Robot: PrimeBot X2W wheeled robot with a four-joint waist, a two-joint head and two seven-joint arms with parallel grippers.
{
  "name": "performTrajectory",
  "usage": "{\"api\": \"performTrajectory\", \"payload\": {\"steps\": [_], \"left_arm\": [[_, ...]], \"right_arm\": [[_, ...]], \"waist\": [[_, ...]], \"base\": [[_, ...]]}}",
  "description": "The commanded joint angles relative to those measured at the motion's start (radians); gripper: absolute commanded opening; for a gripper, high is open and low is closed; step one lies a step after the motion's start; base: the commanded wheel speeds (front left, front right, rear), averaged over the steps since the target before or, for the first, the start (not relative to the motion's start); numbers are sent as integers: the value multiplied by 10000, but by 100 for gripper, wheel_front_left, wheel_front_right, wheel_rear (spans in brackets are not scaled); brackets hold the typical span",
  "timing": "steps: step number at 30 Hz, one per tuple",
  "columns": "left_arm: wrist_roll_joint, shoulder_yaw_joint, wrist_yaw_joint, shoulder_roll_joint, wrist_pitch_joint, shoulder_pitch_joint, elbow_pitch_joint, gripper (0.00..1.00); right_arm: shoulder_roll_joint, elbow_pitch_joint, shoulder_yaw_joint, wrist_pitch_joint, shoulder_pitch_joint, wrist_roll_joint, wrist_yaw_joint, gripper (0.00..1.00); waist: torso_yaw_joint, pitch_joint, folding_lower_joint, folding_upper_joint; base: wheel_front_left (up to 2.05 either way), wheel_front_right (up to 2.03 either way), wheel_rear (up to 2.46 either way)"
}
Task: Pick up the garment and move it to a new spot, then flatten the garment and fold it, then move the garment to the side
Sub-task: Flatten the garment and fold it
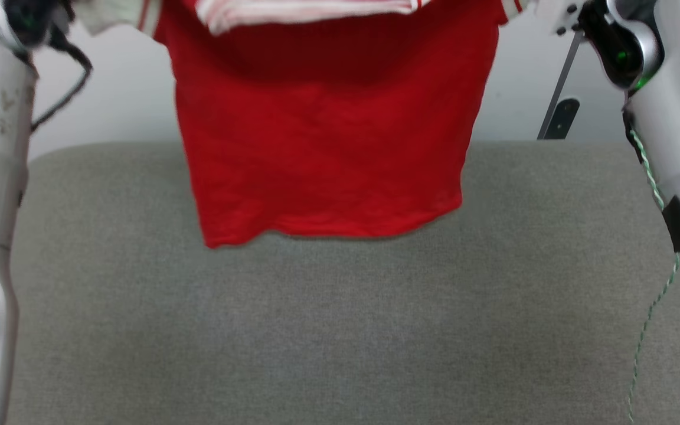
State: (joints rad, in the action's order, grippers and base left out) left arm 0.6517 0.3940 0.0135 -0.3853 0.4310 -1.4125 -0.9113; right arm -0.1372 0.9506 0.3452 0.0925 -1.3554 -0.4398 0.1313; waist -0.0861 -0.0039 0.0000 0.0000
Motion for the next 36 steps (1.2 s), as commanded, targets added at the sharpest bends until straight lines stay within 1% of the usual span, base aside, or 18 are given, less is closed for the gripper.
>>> {"api": "performTrajectory", "payload": {"steps": [1,4,8,16,20,23,25,27,29,31,34,36], "left_arm": [[-69,19,21,78,-166,-173,-153,0],[-151,58,35,226,-520,-743,-410,0],[-396,144,88,310,-1132,-1576,-545,0],[-808,351,48,756,-2245,-3730,-925,0],[-1045,465,123,958,-3047,-4834,-1066,0],[-1163,523,280,1115,-3734,-5509,-1210,0],[-1238,547,316,1253,-4125,-5970,-1318,0],[-1157,471,322,1437,-4624,-6298,-1448,0],[-1183,509,448,1580,-5058,-6488,-1619,0],[-1139,544,599,1684,-5260,-6587,-1876,0],[-1047,533,774,1743,-5680,-6607,-2209,0],[-1030,617,887,1780,-5854,-6476,-2427,0]], "right_arm": [[94,178,73,-182,-191,-99,-11,0],[29,605,100,-610,-753,-41,-11,0],[-34,1104,22,-1396,-1520,294,-11,0],[-263,1957,-493,-3179,-3369,1267,-11,0],[-478,1986,-996,-3549,-4121,2040,-11,0],[-645,1220,-1769,-3578,-4446,2847,-11,0],[-698,383,-2512,-3571,-4362,3540,-11,0],[-604,-399,-3315,-3565,-4063,4319,-11,0],[-385,-980,-4042,-3566,-3864,5066,-11,0],[-72,-1231,-4591,-3567,-3733,5634,-11,0],[242,-1320,-4919,-3570,-3513,6204,-11,0],[408,-1128,-4892,-3569,-3337,6341,-11,0]], "waist": [[-39,221,0,0],[-69,697,0,0],[-116,1698,0,0],[-84,4226,0,0],[15,5396,0,0],[100,6196,0,0],[207,6699,0,0],[328,7060,0,0],[454,7309,0,0],[530,7481,0,0],[588,7593,0,0],[598,7610,0,0]], "base": [[0,0,0],[0,0,0],[0,0,0],[0,0,0],[0,0,0],[0,0,0],[0,0,0],[0,0,0],[0,0,0],[0,0,0],[0,0,0],[0,0,0]]}}
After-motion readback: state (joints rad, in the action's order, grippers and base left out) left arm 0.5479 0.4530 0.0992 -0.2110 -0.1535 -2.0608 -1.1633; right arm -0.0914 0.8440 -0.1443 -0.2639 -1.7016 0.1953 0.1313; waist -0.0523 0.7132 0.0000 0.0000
